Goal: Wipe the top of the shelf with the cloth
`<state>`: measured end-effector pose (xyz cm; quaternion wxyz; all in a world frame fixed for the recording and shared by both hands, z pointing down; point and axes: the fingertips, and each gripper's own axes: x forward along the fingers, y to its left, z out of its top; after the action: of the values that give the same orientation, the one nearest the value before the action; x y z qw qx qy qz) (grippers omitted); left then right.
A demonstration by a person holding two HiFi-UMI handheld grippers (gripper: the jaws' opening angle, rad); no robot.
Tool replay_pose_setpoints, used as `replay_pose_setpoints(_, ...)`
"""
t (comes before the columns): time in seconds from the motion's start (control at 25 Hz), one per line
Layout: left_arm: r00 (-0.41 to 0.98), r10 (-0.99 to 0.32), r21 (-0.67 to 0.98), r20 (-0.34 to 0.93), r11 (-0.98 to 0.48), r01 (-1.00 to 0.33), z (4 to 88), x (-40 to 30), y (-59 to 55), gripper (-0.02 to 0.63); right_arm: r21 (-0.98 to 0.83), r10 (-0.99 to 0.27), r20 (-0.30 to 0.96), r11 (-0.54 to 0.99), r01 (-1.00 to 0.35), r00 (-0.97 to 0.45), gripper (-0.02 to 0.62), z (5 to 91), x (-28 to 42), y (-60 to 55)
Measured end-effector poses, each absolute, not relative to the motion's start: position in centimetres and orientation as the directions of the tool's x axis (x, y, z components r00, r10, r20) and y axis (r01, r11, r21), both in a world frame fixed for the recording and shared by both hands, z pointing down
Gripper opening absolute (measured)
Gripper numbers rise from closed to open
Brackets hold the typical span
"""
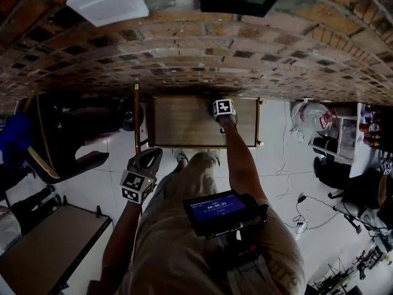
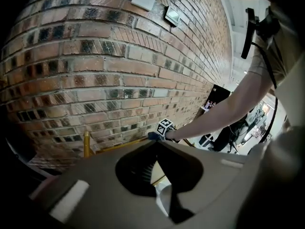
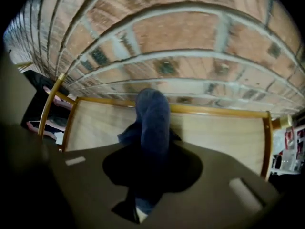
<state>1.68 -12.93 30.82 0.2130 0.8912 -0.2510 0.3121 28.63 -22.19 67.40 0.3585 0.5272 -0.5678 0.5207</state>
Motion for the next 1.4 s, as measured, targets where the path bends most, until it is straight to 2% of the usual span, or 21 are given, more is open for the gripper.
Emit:
replay_pose_setpoints(0.44, 0.682, -0.322, 0.236, 0.657, -0.771, -0.591, 30.4, 10.5, -11.2, 0.005, -0.102, -0.183, 0.981, -0.213, -0.972, -0.063, 0.091, 68.5, 44.1, -16.7)
replay_pose_setpoints(0.6, 0.682, -0.332, 0.231, 0.651, -0.77, -0.595, 30.3, 12.3, -11.0, 0.005, -0.085, -0.163, 0.985, -0.232, -0.969, -0.047, 0.091, 68.3, 46.8, -15.5)
replay_pose_setpoints(0.8, 0.669, -0.348, 0.229, 0.657, -0.754, -0.616, 30.0, 12.2, -10.7, 0.005, -0.089, -0.168, 0.985, -0.247, -0.965, -0.048, 0.091, 68.2, 46.5, -15.7)
replay_pose_setpoints(0.92, 0.662, -0.364, 0.235, 0.655, -0.734, -0.637, 30.0, 11.0, -10.8, 0.005, -0.08, -0.211, 0.977, -0.255, -0.964, -0.025, 0.091, 66.8, 43.8, -16.5)
replay_pose_setpoints(1.08, 0.66, -0.372, 0.247, 0.652, -0.719, -0.649, 30.0, 8.6, -11.0, 0.005, -0.103, -0.248, 0.966, -0.135, -0.985, -0.068, 0.092, 64.8, 35.2, -18.2)
replay_pose_setpoints(1.24, 0.663, -0.373, 0.254, 0.649, -0.716, -0.651, 30.1, 5.4, -11.7, 0.005, -0.233, -0.25, 0.942, -0.012, -0.973, -0.222, 0.092, 63.1, 23.0, -20.0)
replay_pose_setpoints(1.36, 0.665, -0.373, 0.257, 0.647, -0.714, -0.651, 30.3, 2.7, -12.4, 0.005, -0.438, -0.326, 0.839, 0.07, -0.896, -0.435, 0.092, 61.5, 12.3, -23.1)
replay_pose_setpoints(1.4, 0.667, -0.371, 0.257, 0.646, -0.716, -0.649, 30.3, 1.9, -12.6, 0.005, -0.457, -0.323, 0.827, 0.089, -0.885, -0.46, 0.092, 61.5, 9.8, -23.6)
